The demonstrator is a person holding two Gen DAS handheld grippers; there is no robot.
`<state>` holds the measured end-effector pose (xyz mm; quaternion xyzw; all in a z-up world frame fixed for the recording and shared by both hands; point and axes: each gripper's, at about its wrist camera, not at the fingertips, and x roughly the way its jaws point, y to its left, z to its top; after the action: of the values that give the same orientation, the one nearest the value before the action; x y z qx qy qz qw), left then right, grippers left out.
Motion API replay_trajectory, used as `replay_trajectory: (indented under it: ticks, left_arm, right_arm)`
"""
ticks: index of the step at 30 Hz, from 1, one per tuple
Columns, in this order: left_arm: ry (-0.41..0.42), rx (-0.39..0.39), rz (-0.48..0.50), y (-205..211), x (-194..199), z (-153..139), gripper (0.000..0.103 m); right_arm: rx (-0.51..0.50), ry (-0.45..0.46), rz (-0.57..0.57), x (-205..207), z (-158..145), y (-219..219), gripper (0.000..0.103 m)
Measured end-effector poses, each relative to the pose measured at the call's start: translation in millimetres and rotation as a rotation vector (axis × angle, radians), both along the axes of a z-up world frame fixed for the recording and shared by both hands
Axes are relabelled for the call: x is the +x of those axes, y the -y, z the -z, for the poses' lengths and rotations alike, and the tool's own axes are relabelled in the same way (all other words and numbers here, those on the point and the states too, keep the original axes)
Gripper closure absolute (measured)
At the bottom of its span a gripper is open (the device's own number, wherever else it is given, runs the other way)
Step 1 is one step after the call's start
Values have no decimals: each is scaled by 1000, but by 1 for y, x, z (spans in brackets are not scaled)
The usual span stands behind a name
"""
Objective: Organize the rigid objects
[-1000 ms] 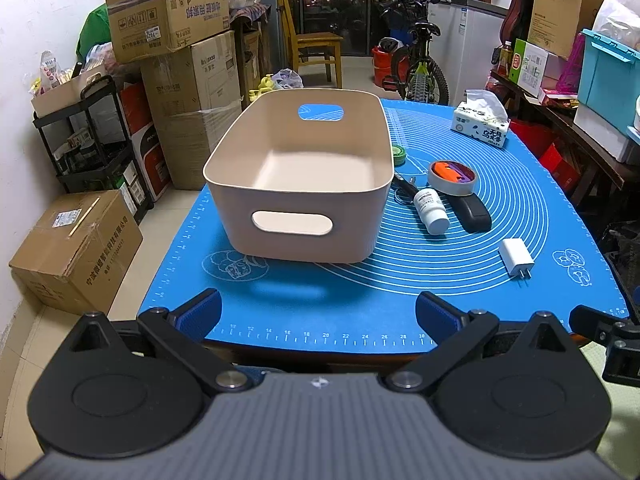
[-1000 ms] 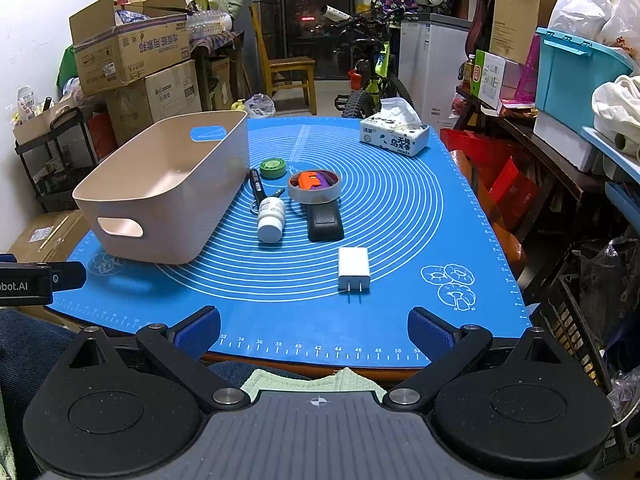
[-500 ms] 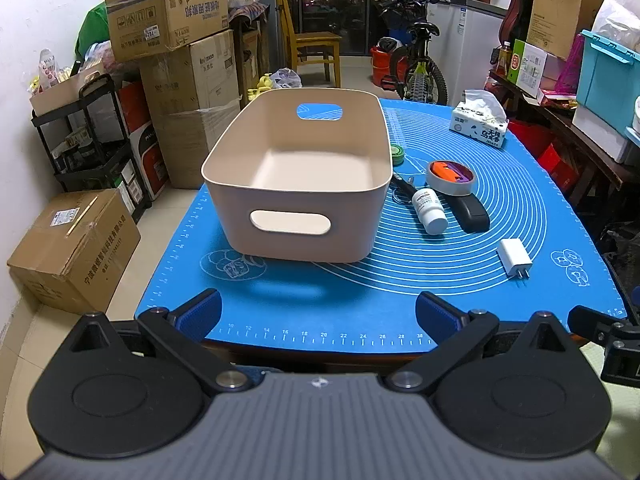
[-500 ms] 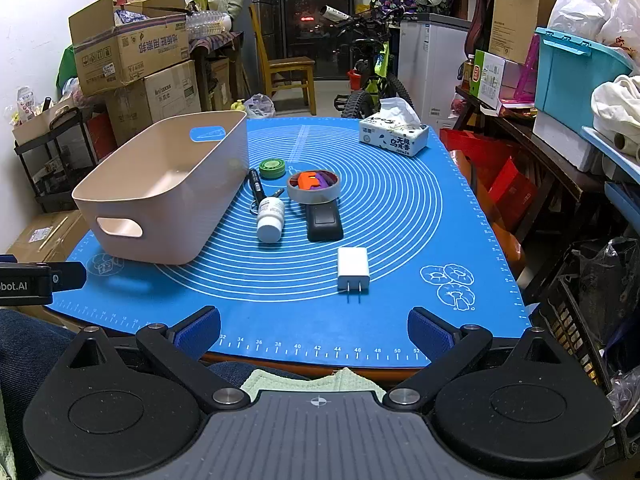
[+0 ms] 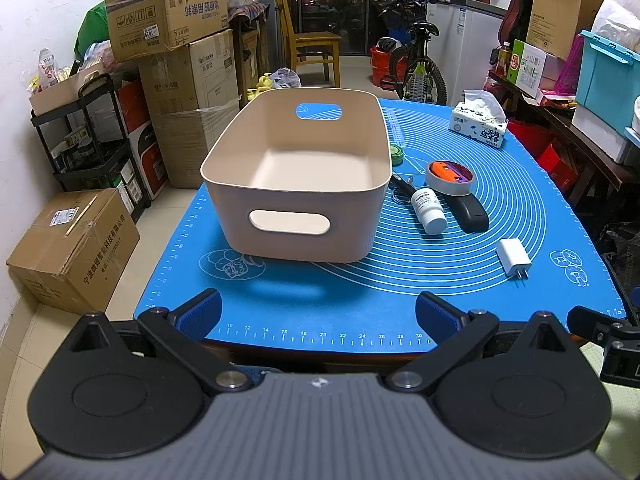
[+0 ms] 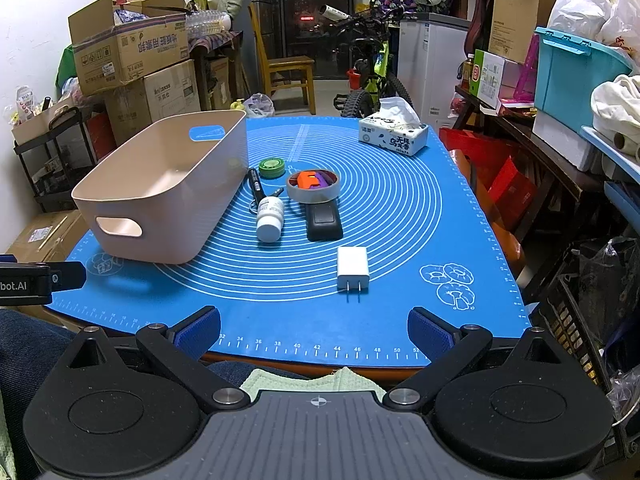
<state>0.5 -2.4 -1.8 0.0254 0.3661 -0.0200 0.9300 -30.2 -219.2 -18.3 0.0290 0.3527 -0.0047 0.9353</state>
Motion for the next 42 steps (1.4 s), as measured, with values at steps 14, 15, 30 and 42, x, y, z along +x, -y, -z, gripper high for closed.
replay_trajectory:
  ticks: [14,15,30,42]
  left_arm:
    - [-1,-1,-2,1,0,0,1]
    - [-1,-1,-2,1,0,0,1]
    - [-6,-7,-34,-11,17,-10,1]
    - [35,10,-40,-48,97,-34,1]
  right_arm:
    - [0,-1,0,0,0,0,4]
    - [0,-2,1,0,1,2,4]
    - [-6,-2,-21,12,2,1,4]
    - [-17,10,-23,67,-2,15,4]
